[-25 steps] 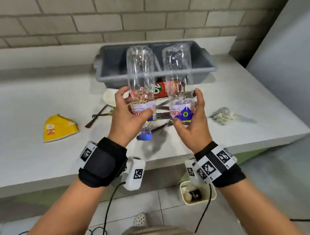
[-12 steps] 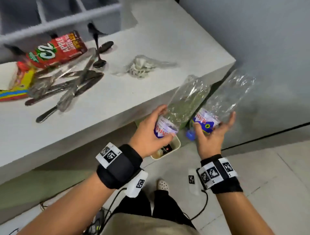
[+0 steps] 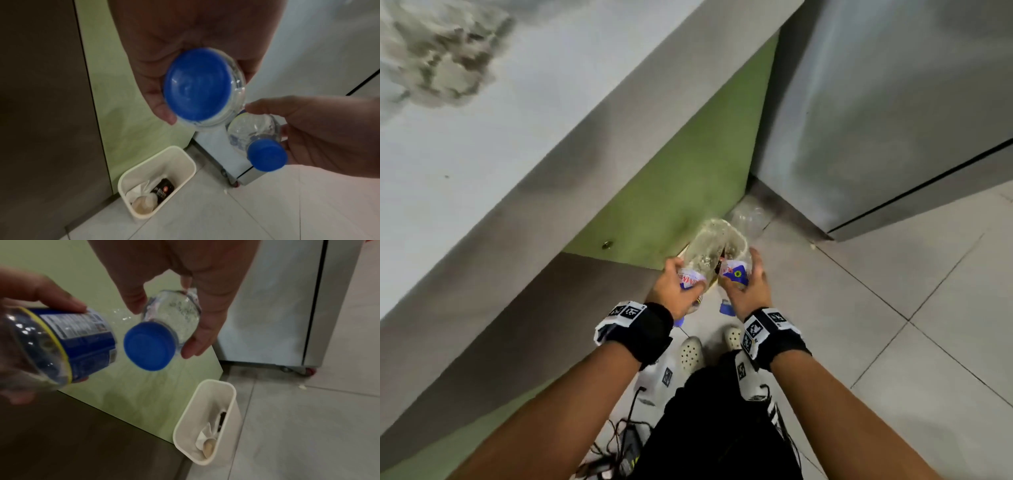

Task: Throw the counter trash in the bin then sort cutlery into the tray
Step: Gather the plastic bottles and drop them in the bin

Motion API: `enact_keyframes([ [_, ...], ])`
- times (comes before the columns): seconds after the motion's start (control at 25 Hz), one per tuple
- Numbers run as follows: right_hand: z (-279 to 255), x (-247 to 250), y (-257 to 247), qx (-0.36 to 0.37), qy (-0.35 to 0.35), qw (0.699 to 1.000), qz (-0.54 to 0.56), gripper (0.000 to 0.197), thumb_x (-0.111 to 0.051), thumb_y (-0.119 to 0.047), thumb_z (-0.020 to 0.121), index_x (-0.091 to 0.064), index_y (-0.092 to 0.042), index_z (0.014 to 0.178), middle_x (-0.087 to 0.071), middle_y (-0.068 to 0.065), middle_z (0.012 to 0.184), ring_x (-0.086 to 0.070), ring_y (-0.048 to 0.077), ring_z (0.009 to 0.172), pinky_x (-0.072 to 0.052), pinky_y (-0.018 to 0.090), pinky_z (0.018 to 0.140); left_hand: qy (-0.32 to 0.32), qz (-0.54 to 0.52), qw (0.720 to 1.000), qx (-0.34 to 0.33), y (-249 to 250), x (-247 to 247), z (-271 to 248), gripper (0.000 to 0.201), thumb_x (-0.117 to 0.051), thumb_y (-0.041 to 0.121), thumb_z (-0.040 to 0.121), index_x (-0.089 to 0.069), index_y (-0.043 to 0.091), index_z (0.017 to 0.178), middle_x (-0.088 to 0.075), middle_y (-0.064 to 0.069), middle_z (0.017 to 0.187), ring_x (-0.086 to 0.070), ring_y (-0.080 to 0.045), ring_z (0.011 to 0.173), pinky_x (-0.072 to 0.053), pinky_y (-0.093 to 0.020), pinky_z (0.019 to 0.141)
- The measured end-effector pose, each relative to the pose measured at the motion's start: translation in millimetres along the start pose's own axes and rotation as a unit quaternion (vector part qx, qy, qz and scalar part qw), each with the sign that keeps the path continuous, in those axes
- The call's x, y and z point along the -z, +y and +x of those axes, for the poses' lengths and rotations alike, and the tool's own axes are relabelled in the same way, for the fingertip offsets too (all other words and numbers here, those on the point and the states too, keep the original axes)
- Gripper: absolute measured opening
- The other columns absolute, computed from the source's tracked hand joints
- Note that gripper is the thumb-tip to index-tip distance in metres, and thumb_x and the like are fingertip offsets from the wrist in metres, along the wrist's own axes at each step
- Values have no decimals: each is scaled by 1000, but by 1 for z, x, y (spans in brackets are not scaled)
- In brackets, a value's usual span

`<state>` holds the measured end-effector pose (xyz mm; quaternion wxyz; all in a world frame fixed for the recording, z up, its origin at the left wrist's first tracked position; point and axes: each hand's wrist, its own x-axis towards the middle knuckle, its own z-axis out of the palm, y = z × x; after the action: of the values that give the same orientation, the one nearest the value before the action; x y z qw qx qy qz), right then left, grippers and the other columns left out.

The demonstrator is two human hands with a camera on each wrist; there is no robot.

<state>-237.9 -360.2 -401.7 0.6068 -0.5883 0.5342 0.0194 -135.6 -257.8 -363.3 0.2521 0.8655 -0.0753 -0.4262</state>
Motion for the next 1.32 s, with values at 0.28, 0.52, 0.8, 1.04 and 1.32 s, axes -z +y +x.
enact_keyframes([
  [0.28, 113, -60, 73, -158, -37, 987, -13, 69, -65, -30, 80, -31, -32, 140, -55, 16, 122, -63, 32, 101, -54, 31, 79, 35, 55, 996, 54, -65, -68, 141, 64, -73, 27, 76, -45, 12, 132, -48, -15, 132, -58, -35, 111, -53, -43, 94],
  [0.52, 191, -89, 109, -147, -24, 986, -77, 63, -65, -37, 81, -36, -28, 137, -51, 15, 124, -60, 30, 94, -48, 27, 78, 6, 91, 994, 65, -110, -110, 234, 66, -72, 27, 75, -45, 13, 134, -55, -17, 129, -64, -37, 105, -54, -46, 91],
  [0.8, 218, -117, 141, -92, -146, 931, -321, 56, -34, -40, 96, -21, -20, 146, 8, 1, 159, -6, 34, 143, -21, 49, 114, -61, 148, 987, -3, -120, -130, 272, 60, -51, 10, 90, -29, 6, 146, -25, -11, 156, -31, -24, 142, -24, -30, 118],
  [1.04, 169, -81, 112, -77, -93, 956, -268, 44, -48, -23, 90, -44, -15, 133, -45, 13, 138, -41, 34, 127, -38, 39, 105, 1, 136, 991, -16, -84, -95, 197, 40, -50, 7, 91, -53, 9, 130, -51, -13, 138, -51, -26, 124, -31, -19, 100],
  [1.32, 61, -34, 1, 29, -81, 950, -300, 34, -51, -17, 85, -58, -10, 118, -61, 19, 122, -54, 35, 116, -47, 38, 98, -52, 74, 995, -42, 10, -18, 51, 35, -52, 11, 92, -57, 9, 127, -59, -7, 132, -55, -23, 120, -36, -19, 97],
])
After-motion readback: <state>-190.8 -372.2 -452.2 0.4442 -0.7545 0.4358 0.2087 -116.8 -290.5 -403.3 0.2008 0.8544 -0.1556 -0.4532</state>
